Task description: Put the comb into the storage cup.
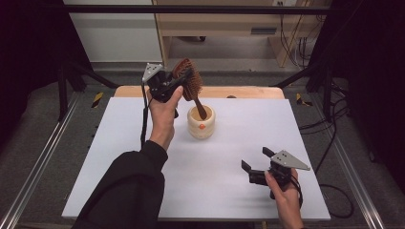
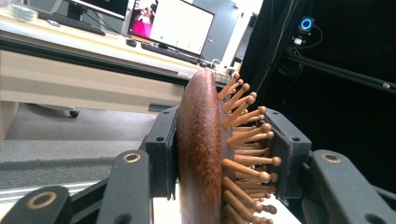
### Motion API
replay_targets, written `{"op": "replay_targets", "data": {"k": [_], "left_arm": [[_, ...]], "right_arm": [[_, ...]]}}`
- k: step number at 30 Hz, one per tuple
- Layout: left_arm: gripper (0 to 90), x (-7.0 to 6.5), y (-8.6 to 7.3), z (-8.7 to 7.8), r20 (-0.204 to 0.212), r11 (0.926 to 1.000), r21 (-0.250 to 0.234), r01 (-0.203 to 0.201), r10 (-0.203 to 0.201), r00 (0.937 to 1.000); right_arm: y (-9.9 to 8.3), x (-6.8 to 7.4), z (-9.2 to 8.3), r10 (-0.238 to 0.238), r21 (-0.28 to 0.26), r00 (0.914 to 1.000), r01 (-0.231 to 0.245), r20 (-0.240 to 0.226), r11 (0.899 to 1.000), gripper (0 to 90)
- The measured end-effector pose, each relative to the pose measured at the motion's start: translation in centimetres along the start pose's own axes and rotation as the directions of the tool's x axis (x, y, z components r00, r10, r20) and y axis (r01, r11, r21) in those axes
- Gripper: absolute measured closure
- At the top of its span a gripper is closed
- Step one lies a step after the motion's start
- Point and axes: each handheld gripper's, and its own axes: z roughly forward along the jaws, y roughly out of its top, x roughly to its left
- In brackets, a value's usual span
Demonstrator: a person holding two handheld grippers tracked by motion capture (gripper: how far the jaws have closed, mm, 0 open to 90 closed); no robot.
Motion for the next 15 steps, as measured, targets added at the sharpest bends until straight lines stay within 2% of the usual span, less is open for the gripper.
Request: {"op": "replay_targets", "data": {"k": [15], "left_arm": [[51.7,-0.1,-1.3,0.8,-0.004,0.9994,0.032,-0.016,0.017,0.9999]], "right_arm": [[0.0,0.0,0.0,-0.001,-0.001,1.0,0.001,0.0,1.0,4.0]]}}
